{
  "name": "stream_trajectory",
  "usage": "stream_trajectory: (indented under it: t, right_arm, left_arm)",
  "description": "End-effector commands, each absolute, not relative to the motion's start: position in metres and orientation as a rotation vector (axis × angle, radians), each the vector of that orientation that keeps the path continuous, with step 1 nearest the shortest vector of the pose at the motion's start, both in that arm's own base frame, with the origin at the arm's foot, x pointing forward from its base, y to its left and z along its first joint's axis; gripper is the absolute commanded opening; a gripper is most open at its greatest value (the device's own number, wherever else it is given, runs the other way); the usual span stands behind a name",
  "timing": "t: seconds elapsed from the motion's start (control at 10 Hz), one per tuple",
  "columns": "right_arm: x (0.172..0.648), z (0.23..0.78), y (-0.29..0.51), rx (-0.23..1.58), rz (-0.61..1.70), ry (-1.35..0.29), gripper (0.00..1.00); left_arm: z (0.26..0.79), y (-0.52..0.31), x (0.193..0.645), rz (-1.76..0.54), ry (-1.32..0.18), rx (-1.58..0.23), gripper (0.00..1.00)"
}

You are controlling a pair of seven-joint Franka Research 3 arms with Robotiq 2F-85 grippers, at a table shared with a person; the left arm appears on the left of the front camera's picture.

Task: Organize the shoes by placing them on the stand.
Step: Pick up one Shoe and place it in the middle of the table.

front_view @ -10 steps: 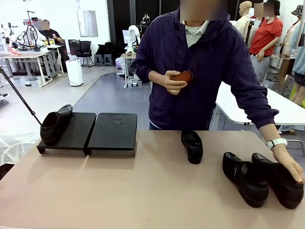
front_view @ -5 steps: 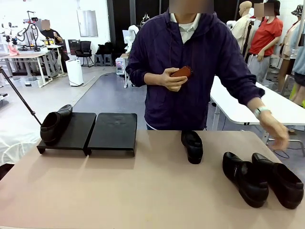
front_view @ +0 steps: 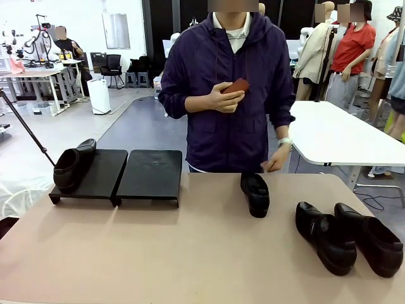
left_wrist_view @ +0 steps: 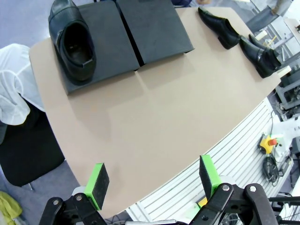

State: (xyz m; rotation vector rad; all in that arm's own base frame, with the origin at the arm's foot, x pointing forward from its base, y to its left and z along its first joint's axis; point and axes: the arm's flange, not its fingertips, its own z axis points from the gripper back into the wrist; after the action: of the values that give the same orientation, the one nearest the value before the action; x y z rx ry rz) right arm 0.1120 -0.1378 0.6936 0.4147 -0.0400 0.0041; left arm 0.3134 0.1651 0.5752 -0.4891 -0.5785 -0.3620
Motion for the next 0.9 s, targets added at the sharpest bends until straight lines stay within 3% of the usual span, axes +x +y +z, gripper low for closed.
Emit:
stream_trajectory:
  t: [0.0, 0.5, 0.8]
  right_arm:
    - [0.100, 0.693, -0.136, 0.428, 0.015, -0.046, 1.00]
    - [0.100, 0.693, -0.136, 0.428, 0.015, -0.046, 1.00]
    - [0.150, 0.680, -0.104, 0.391, 0.089, -0.026, 1.00]
  left_arm:
    - [0.576, 0.165, 0.312, -0.354, -0.566, -0.490, 1.00]
    - [0.576, 0.165, 0.312, -0.354, -0.566, -0.490, 1.00]
    - [0.576, 0.165, 0.312, -0.354, -0.566, -0.490, 1.00]
